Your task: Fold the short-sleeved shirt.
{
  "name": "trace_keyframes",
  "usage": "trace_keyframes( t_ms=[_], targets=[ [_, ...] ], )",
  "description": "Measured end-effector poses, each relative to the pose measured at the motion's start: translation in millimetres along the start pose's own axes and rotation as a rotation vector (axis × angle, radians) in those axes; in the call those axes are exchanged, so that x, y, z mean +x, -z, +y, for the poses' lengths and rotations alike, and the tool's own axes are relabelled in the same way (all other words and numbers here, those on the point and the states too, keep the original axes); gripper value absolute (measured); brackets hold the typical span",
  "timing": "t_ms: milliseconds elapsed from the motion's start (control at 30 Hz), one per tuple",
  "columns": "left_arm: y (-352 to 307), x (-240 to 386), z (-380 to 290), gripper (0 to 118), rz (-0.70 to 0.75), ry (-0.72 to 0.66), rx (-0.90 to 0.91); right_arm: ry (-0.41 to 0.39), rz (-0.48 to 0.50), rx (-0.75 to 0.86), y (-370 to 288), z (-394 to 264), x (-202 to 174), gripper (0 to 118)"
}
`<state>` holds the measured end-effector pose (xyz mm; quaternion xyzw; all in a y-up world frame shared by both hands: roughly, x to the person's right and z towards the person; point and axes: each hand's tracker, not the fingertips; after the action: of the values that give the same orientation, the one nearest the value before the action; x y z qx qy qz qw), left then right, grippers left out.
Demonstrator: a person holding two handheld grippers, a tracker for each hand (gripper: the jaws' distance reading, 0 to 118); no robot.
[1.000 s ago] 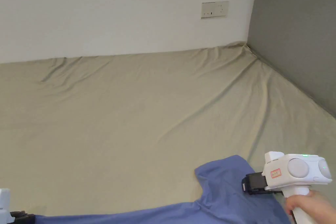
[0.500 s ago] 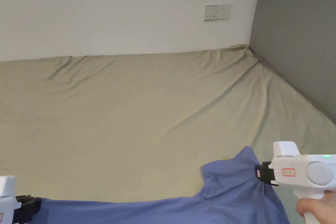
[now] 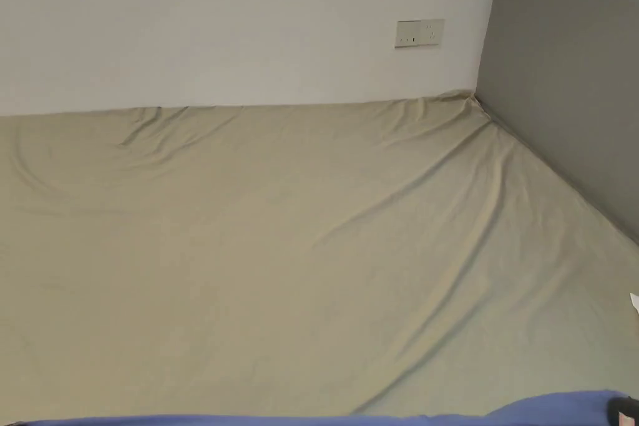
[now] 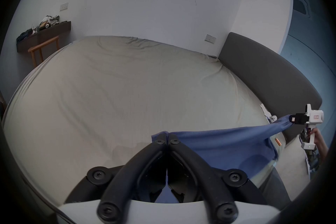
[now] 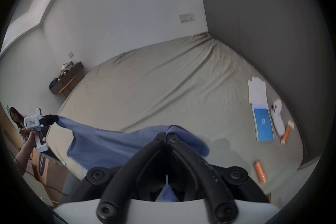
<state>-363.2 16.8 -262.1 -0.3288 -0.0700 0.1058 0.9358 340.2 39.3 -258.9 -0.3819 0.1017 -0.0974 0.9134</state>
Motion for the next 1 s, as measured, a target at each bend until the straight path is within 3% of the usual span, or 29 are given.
trace_keyframes(
  t_ms=[200,333,367,533,567,600,633,667,700,733,833,1000],
  targets=[
    [-33,6,-58,0,-0.012,-0.034,-0.205,-0.031,-0.031,-0.227,-1,-69,-1,0],
    [-25,3,-88,0,0.019,-0.039,-0.357,-0.095,-0.073,-0.340,18,-102,2,0],
    [-21,3,-96,0,0.028,-0.033,-0.348,-0.050,-0.045,-0.378,24,-106,6,0],
    [5,-5,-118,0,0.087,-0.123,-0.441,-0.031,-0.069,-0.411,41,-122,8,1],
    [8,-5,-121,0,0.084,-0.146,-0.453,-0.034,-0.071,-0.410,40,-121,5,3],
    [10,-4,-122,1,0.090,-0.145,-0.454,-0.033,-0.073,-0.412,34,-117,5,20],
    [10,-3,-120,14,0.094,-0.141,-0.457,-0.038,-0.086,-0.397,28,-111,1,46],
    [7,0,-117,43,0.119,-0.131,-0.437,-0.069,-0.137,-0.371,21,-102,-4,77],
    [6,-7,-115,94,0.160,-0.107,-0.405,-0.109,-0.166,-0.332,13,-91,-10,111],
    [3,-5,-109,118,0.187,-0.092,-0.385,-0.155,-0.195,-0.273,5,-81,-17,118],
    [-32,12,-66,107,0.235,-0.062,-0.147,-0.176,-0.197,0.012,-32,-28,-42,118],
    [-95,59,23,118,0.286,0.001,0.372,-0.168,-0.180,0.489,-69,54,-85,118]
  ],
)
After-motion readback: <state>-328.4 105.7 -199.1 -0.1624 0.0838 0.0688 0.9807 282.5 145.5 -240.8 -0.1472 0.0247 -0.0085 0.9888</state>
